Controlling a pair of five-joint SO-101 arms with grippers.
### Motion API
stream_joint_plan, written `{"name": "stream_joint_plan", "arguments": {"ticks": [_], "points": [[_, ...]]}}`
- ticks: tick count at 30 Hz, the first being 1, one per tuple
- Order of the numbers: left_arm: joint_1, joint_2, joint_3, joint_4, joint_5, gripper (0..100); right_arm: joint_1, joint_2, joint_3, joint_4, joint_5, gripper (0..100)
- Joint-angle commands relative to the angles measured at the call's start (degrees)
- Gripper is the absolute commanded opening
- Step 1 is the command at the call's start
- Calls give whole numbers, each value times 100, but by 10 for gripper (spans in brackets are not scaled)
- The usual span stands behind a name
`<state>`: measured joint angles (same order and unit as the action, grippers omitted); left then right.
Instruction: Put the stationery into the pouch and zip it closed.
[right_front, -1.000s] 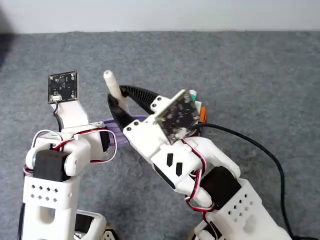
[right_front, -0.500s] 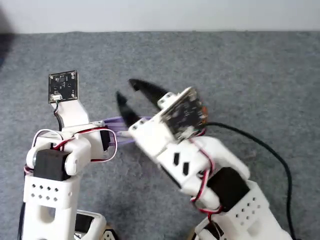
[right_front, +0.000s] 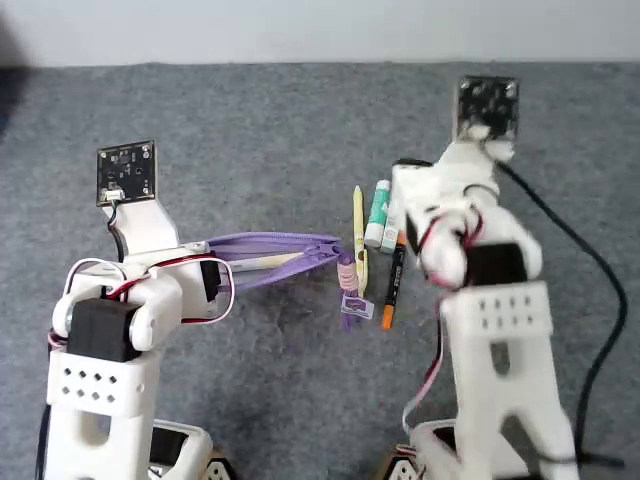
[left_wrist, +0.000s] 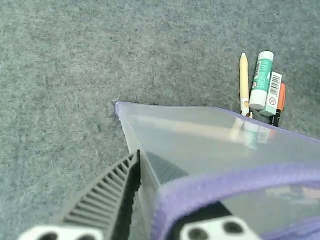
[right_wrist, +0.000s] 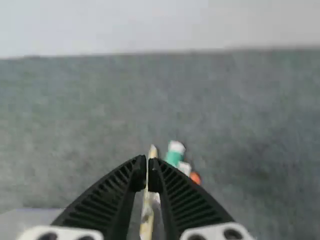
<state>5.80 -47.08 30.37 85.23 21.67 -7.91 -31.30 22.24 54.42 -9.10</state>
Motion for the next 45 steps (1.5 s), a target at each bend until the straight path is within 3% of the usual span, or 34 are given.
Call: {"name": "stream_joint_plan", "arguments": {"ticks": [1, 10, 16, 33, 36, 40, 45], "points": [[18, 105, 4, -70, 62, 12, 268, 1068, -958, 593, -149, 15], [9, 105, -4, -70, 62, 12, 277, 4110, -3701, 3116, -149, 16], [9, 105, -4, -70, 62, 12, 303, 5833, -5363, 4136, -149, 16], [9, 105, -4, -70, 62, 12, 277, 8796, -8149, 4330, -123, 17], [9, 105, -4, -70, 62, 12, 207, 8980, -8448, 4356, -114, 48], [9, 105, -4, -70, 62, 12, 75, 9007, -8695, 4831, -114, 185], [9, 105, -4, -70, 62, 12, 180, 8954, -8800, 4840, 62, 139]]}}
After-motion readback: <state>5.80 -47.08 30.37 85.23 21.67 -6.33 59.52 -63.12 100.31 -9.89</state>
